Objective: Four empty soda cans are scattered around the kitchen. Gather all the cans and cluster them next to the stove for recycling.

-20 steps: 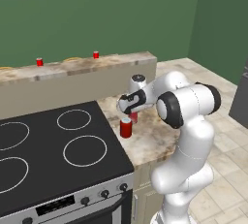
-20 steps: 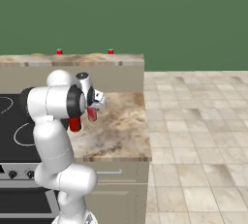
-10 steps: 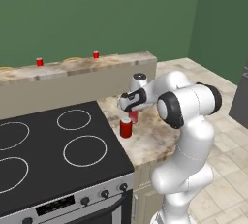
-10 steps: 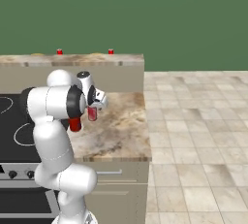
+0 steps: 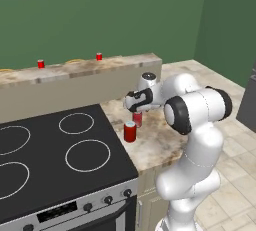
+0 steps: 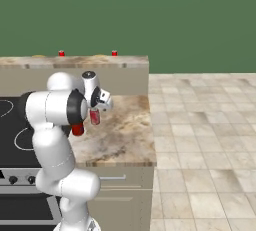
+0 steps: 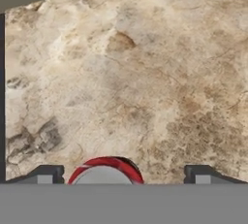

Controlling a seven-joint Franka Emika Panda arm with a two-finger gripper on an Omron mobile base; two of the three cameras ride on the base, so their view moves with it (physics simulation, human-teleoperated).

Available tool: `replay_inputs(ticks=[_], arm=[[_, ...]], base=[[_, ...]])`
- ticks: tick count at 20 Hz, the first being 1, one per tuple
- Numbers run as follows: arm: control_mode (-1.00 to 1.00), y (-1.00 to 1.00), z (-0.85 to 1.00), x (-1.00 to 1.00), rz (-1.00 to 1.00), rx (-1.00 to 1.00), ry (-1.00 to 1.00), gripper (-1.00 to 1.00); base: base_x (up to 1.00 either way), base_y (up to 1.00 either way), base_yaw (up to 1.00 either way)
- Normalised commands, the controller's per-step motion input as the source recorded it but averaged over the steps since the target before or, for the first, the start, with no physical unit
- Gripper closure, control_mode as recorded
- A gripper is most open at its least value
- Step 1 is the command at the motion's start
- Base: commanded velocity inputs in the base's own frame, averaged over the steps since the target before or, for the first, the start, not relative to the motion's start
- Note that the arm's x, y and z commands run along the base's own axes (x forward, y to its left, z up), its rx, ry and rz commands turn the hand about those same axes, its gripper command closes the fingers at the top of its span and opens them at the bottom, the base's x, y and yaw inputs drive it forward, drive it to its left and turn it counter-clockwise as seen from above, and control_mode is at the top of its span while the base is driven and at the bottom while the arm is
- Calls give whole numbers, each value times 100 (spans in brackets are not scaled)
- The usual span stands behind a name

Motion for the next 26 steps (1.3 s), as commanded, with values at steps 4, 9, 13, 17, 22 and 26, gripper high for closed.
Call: replay_inputs(ticks=[4,9,13,17,22,26], arm=[[-100,-10,23,-18,-7,3,-4,-100],[-100,-7,18,-27,-6,0,0,-100],[-100,-11,12,-38,-3,0,0,-100],[-100,-16,7,-42,-2,0,15,-100],[-100,-14,11,-44,2,0,20,-100],[-100,-10,6,-50,10,0,23,-100]], base=[[0,0,0],[0,0,0],[0,0,0],[0,0,0],[0,0,0],[0,0,0]])
